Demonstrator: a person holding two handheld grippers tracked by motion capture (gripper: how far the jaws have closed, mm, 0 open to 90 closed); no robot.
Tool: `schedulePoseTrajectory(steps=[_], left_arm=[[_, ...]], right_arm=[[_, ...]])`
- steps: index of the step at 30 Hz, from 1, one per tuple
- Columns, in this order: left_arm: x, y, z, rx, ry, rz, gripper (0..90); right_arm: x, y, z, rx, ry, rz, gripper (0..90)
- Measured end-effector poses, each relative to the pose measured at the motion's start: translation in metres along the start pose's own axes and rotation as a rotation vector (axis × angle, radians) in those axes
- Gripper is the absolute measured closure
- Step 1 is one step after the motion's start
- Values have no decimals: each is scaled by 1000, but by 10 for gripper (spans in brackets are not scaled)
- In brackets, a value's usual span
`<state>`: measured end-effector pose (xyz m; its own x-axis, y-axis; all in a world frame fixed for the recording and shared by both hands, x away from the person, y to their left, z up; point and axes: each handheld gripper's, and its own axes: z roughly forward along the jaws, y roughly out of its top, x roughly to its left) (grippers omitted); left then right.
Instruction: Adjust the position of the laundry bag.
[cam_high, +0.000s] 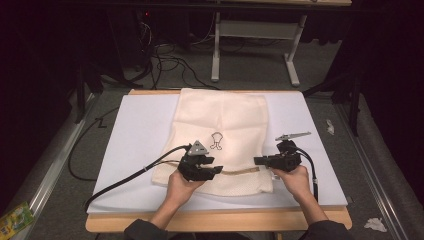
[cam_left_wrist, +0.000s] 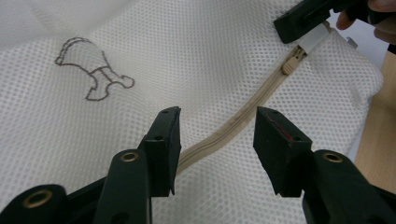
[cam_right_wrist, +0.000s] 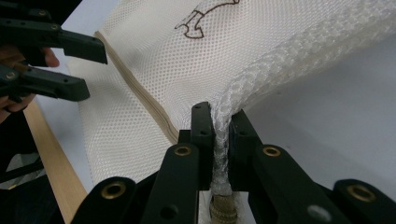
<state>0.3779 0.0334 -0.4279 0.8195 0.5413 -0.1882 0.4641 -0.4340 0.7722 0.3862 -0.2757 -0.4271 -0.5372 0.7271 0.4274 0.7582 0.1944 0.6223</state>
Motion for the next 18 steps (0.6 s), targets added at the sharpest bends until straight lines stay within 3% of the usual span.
schedulePoseTrajectory(steps=[8,18], left_arm=[[-9,5,11,-4,-27,-5,526],[-11,6,19,-24,-77,-63,525]], right_arm=[[3,2,2,-14,14,4,850],[10,9,2,-21,15,-11,850]])
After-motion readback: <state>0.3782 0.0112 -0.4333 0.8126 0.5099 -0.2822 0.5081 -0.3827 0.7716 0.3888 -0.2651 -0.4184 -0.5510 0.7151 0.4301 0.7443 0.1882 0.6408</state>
